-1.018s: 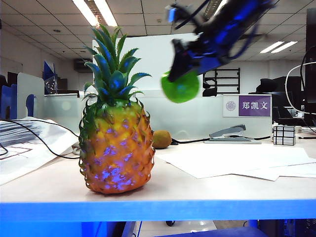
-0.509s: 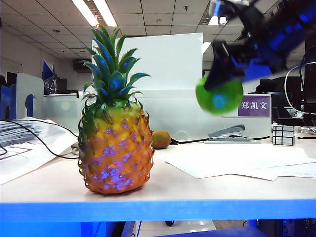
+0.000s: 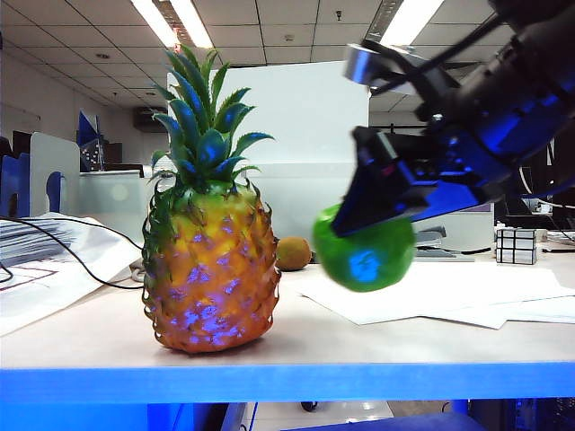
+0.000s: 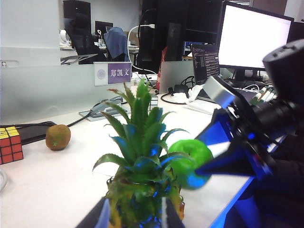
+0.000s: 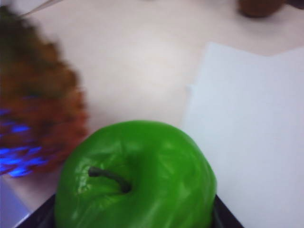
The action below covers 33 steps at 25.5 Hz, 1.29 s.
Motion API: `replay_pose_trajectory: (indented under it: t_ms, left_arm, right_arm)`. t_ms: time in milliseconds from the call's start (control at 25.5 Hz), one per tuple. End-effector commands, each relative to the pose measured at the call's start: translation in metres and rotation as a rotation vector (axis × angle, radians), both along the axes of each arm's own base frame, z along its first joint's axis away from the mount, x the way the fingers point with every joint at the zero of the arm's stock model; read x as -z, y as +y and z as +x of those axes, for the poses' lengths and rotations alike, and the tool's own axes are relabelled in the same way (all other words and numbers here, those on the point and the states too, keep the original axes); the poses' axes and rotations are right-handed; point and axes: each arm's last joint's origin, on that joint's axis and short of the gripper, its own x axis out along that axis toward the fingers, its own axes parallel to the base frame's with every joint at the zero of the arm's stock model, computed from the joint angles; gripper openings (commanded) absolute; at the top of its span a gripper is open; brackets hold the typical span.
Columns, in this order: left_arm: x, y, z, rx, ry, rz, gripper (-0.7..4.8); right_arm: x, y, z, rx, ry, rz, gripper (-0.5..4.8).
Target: Arrange all the fruits from large to small from left to right in a row.
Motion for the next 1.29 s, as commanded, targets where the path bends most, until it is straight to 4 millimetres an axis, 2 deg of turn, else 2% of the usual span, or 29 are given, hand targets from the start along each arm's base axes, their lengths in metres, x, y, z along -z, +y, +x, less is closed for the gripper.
replay_pose_trajectory:
  t_ms: [39,196,548,1214,1292]
  left_arm:
    - [-0.002,0.000,0.000,0.007,-0.012,-0.002,1.52]
    - [-0.002,0.000,0.000,0.007,-0.012,-0.003,1.52]
    - [-0.001,0.000,0.000,0.011,-0.012,-0.002,1.52]
    - [-0.001,0.000,0.000,0.011,-0.011,-0.002,1.52]
    - [-0.001,0.000,0.000,0.011,-0.011,-0.003,1.52]
  right_arm:
    - [-0.004,0.010,-0.008,0.033,-0.062,-0.006,-0.06]
    - [0.000,0.014,-0.015,0.073,-0.064,-0.021,-0.06]
    - [0.020,0.005,-0.023,0.128,-0.011,-0.050,-0.06]
    - [0.032,-0.001,-0.028,0.146,0.012,-0.028,-0.05]
    - [0.033,-0.001,-0.028,0.152,0.019,-0.022,0.19]
